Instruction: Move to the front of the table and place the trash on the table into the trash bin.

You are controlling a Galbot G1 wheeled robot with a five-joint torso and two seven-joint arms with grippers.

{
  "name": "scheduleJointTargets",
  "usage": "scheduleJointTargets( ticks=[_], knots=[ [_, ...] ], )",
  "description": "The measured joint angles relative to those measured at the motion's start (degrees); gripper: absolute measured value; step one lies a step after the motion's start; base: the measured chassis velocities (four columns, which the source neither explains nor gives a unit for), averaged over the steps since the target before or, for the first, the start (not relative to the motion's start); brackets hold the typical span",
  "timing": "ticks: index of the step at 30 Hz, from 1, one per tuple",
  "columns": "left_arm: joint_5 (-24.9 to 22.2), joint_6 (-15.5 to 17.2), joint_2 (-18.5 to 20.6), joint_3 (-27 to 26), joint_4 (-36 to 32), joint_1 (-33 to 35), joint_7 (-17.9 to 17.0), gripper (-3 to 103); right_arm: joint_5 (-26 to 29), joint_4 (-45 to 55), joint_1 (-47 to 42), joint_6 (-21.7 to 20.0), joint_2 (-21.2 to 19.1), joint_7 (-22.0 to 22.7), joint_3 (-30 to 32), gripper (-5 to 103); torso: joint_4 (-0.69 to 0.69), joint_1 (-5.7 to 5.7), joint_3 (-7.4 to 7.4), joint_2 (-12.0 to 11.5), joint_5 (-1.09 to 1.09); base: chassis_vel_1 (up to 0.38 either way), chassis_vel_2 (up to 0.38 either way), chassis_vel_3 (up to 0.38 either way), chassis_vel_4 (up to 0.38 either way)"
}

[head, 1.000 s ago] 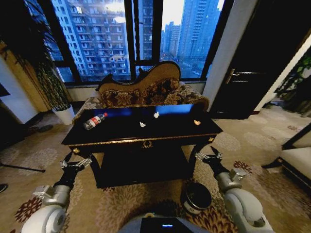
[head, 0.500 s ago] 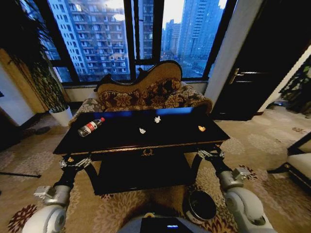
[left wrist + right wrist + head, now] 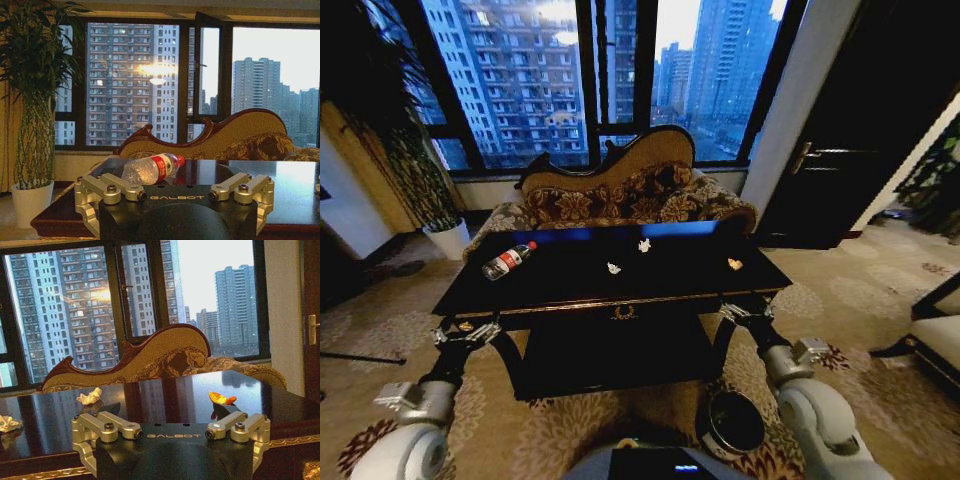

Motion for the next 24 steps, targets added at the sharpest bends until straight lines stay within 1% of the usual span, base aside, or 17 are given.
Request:
scheduleJointTargets(
  ticks=[4, 8, 13, 18, 20, 21, 22, 23, 24],
  knots=[
    [0.0, 0.1, -0.1, 0.4, 0.0, 0.0, -0.5, 100, 0.8, -0.8, 1.0, -0.1, -0.5, 0.0, -0.2, 100, 0.02, 0.0, 0.0, 0.0, -0.01, 0.0, 0.0, 0.0, 0.0],
    [0.0, 0.5, -0.4, 0.2, -0.1, 0.1, -0.5, 100, 1.1, -1.7, 2.2, -0.3, -1.2, 0.0, -0.7, 100, 0.0, 0.0, 0.0, 0.0, -0.01, 0.0, 0.0, 0.0, 0.0],
    [0.2, 0.0, -0.8, 0.1, -0.4, 0.3, -1.1, 100, 1.3, -3.0, 4.2, -0.5, -2.1, 0.0, -1.9, 100, 0.01, 0.0, 0.0, 0.0, 0.0, 0.0, 0.0, 0.0, 0.0],
    [0.4, -0.9, -1.6, -0.4, -1.2, 0.7, -1.6, 100, 1.7, -4.3, 7.6, -1.3, -4.6, 0.0, -3.7, 100, -0.01, 0.0, 0.0, 0.0, 0.0, 0.0, 0.0, 0.0, 0.0],
    [0.4, -0.9, -2.1, -0.9, -1.9, 1.1, -1.7, 100, 2.9, -5.2, 10.1, -2.1, -6.3, 0.0, -4.6, 100, 0.02, 0.0, 0.0, 0.0, -0.01, 0.0, 0.0, 0.0, 0.0],
    [0.4, -0.9, -2.1, -0.9, -1.9, 1.1, -1.7, 100, 2.9, -5.2, 10.1, -2.1, -6.3, 0.0, -4.6, 100, 0.02, 0.0, 0.0, 0.0, -0.01, 0.0, 0.0, 0.0, 0.0],
    [0.4, -0.8, -2.4, -1.2, -2.2, 1.3, -1.7, 100, 3.7, -6.2, 12.0, -2.5, -7.7, 0.0, -5.2, 100, 0.02, 0.0, 0.0, 0.0, 0.0, 0.0, 0.0, 0.0, 0.0],
    [0.4, -0.8, -2.4, -1.2, -2.2, 1.3, -1.7, 100, 3.7, -6.2, 12.0, -2.5, -7.7, 0.0, -5.2, 100, 0.02, 0.0, 0.0, 0.0, 0.0, 0.0, 0.0, 0.0, 0.0],
    [0.4, -0.6, -2.6, -1.3, -2.5, 1.5, -1.7, 100, 4.3, -7.2, 13.4, -2.6, -8.8, 0.0, -5.7, 100, 0.01, 0.0, 0.0, 0.0, -0.01, 0.0, 0.0, 0.0, 0.0]
  ],
)
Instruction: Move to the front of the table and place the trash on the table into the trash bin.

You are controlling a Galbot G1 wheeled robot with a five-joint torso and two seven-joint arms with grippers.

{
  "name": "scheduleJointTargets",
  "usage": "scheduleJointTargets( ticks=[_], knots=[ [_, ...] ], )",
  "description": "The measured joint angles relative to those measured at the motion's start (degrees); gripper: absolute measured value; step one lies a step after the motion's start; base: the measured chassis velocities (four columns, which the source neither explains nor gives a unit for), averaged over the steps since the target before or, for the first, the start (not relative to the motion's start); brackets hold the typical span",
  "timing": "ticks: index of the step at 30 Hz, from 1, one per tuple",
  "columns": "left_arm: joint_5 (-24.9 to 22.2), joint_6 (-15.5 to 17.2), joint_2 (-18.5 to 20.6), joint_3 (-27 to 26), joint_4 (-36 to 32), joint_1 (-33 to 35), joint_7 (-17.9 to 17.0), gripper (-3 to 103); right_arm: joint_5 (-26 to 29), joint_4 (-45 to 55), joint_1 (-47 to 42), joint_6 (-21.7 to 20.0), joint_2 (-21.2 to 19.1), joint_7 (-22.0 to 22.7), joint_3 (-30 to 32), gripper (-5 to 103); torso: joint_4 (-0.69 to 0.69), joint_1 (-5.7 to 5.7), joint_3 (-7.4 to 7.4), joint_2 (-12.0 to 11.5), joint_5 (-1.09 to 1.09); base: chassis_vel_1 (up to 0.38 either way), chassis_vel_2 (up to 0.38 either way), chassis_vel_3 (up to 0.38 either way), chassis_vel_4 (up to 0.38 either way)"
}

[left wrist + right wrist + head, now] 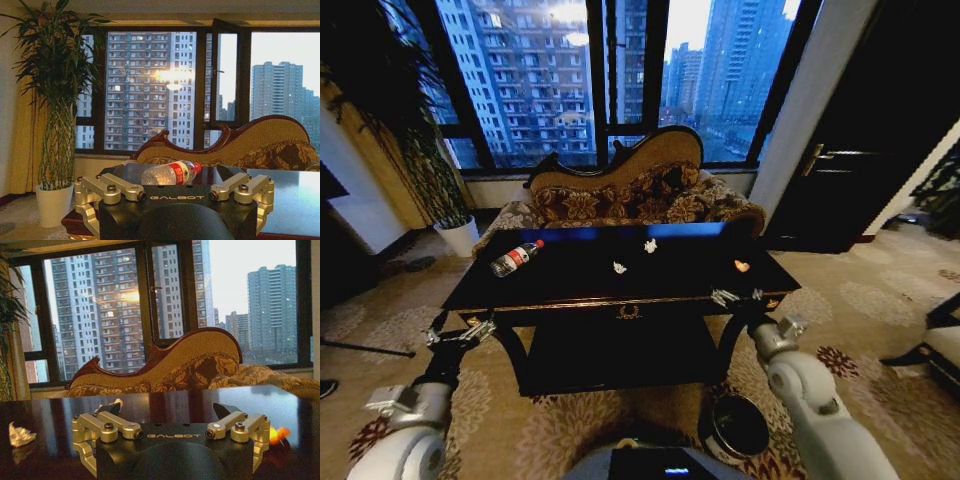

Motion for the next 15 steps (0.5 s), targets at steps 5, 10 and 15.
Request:
scheduleJointTargets(
  ticks=[5, 10, 15],
  knots=[
    [0.0, 1.4, -1.2, -0.1, -1.7, 0.8, -0.1, 100, 2.1, -4.2, 4.7, -0.5, -2.7, 0.0, -2.6, 100, -0.01, 0.0, 0.0, 0.0, 0.0, 0.0, 0.0, 0.0, 0.0],
    [0.1, 2.3, -2.3, -0.1, -3.2, 1.6, -0.3, 100, 2.0, -10.5, 9.3, -0.9, -4.5, 0.0, -6.2, 100, -0.01, 0.0, 0.0, 0.0, 0.01, 0.0, 0.0, 0.0, 0.0],
    [0.1, 2.8, -2.6, -0.4, -3.9, 1.9, -0.4, 100, 1.9, -14.9, 12.5, -1.3, -5.4, 0.0, -8.4, 100, -0.01, 0.0, 0.0, 0.0, 0.01, 0.0, 0.0, 0.0, 0.0]
  ],
)
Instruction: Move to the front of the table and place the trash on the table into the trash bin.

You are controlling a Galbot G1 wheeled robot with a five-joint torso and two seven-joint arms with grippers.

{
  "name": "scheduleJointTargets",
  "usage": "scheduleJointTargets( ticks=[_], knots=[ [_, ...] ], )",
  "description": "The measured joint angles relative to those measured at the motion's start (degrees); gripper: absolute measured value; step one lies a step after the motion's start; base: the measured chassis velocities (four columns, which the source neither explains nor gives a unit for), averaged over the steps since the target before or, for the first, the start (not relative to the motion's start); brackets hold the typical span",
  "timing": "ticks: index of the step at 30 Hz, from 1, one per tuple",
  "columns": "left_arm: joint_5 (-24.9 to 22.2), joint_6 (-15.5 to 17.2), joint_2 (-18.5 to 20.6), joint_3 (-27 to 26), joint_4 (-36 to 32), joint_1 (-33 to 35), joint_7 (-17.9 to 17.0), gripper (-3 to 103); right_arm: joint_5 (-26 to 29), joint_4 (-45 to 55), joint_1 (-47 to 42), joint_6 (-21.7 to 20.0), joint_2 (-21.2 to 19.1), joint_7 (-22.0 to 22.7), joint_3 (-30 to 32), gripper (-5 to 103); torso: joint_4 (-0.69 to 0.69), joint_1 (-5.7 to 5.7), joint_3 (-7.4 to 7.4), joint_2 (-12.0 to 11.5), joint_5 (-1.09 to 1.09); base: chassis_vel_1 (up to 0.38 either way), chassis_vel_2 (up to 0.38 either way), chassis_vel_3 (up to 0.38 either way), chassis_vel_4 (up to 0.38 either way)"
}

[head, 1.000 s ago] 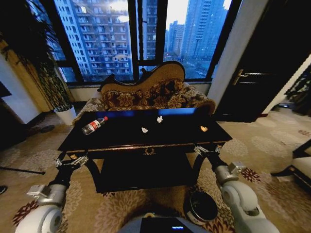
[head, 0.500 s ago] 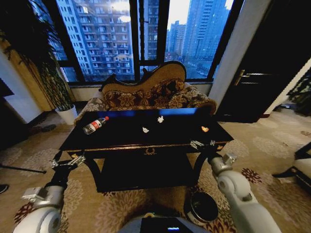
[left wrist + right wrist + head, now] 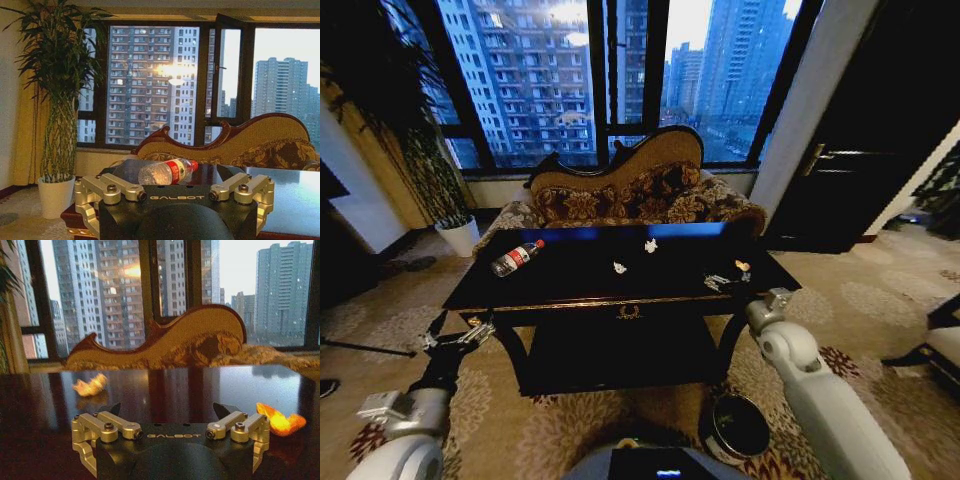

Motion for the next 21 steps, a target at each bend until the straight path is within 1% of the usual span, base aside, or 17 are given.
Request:
scheduleJointTargets(
  ticks=[4, 7, 11, 13, 14, 21],
  knots=[
    [0.1, 0.2, -0.8, -0.4, -0.6, 0.6, -0.1, 100, 0.4, -4.6, 4.9, -0.1, -1.5, 0.0, -1.4, 100, 0.01, 0.0, 0.0, 0.0, -0.01, 0.0, 0.0, 0.0, 0.0],
    [0.2, 0.2, -1.2, -0.5, -0.8, 0.8, -0.1, 100, 1.3, -5.0, 5.7, -0.1, -2.4, 0.0, -0.8, 100, 0.02, 0.0, 0.0, 0.0, 0.0, 0.0, 0.0, 0.0, 0.0],
    [0.6, 0.2, -1.8, -0.3, -0.8, 0.9, -0.1, 100, 2.1, -5.7, 6.3, -0.5, -3.8, 0.0, 0.1, 100, -0.02, -0.01, -0.01, 0.0, -0.02, 0.0, 0.0, 0.0, 0.0],
    [0.8, 0.2, -1.9, -0.2, -0.8, 0.9, 0.0, 100, 2.0, -6.6, 6.8, -0.5, -4.0, 0.0, 0.1, 100, -0.02, -0.01, -0.01, 0.0, -0.01, 0.0, 0.0, 0.0, 0.0],
    [0.9, 0.2, -2.0, -0.1, -0.8, 0.9, 0.0, 100, 1.9, -7.8, 7.4, -0.5, -4.2, 0.0, 0.0, 100, 0.01, -0.01, -0.01, 0.0, -0.01, 0.0, 0.0, 0.0, 0.0],
    [0.9, 0.2, -1.9, -0.1, -0.5, 0.6, 0.1, 100, 1.8, -10.9, 8.7, -0.5, -5.8, 0.0, 0.4, 100, 0.0, -0.01, -0.01, 0.0, 0.0, 0.0, 0.0, 0.0, 0.0]
  ],
)
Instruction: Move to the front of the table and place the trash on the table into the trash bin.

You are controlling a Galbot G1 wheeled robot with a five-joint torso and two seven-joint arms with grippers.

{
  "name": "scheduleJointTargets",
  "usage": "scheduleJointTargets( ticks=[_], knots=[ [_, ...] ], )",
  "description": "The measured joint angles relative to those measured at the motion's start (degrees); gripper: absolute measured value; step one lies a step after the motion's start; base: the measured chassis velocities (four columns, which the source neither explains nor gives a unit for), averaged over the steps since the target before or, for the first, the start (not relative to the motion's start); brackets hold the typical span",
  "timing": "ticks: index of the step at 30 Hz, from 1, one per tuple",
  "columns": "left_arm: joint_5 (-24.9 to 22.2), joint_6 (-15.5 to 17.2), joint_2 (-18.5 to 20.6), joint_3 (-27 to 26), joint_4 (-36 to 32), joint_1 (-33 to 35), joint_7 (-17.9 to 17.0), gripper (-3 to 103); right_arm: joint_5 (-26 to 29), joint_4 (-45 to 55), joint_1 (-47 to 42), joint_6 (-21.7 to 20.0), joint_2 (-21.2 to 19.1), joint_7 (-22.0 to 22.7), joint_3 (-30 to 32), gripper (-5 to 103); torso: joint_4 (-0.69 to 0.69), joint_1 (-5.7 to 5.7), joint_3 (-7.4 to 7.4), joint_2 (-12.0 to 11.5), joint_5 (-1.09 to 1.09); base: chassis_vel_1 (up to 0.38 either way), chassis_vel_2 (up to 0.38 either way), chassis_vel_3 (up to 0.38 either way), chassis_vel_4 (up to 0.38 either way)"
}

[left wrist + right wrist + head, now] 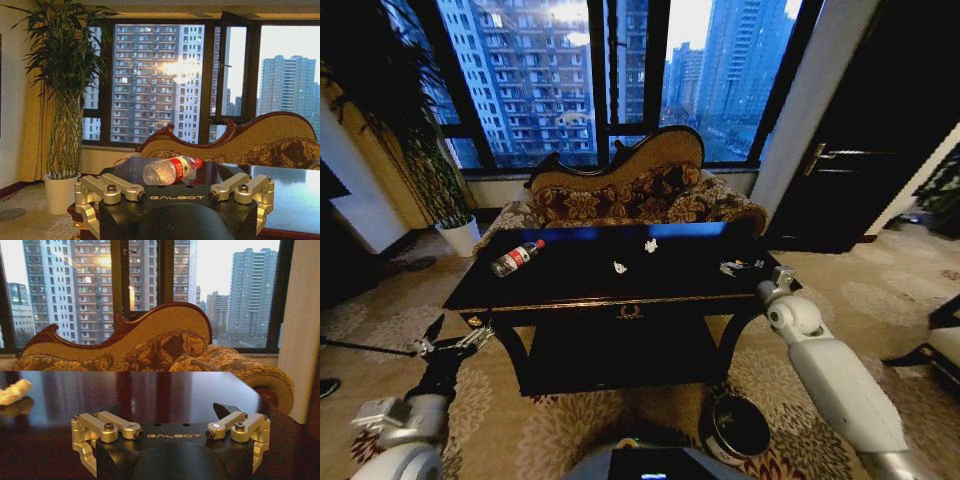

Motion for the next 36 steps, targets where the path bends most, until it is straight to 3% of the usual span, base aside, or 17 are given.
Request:
scheduleJointTargets(
  ticks=[9, 36],
  knots=[
    [0.0, -0.2, -0.4, 1.2, 0.4, -0.3, 0.0, 100, -0.1, 0.1, -2.3, -0.3, -1.9, 0.0, 1.1, 100, -0.01, 0.0, 0.0, 0.0, -0.01, 0.0, 0.0, 0.0, 0.0],
    [-0.3, -0.3, -0.3, 1.3, -0.2, -0.3, 0.0, 100, -1.5, -1.3, -2.3, -1.7, -1.1, 0.0, 0.3, 100, -0.01, 0.0, 0.0, 0.0, -0.01, 0.0, 0.0, 0.0, 0.0]
  ],
)
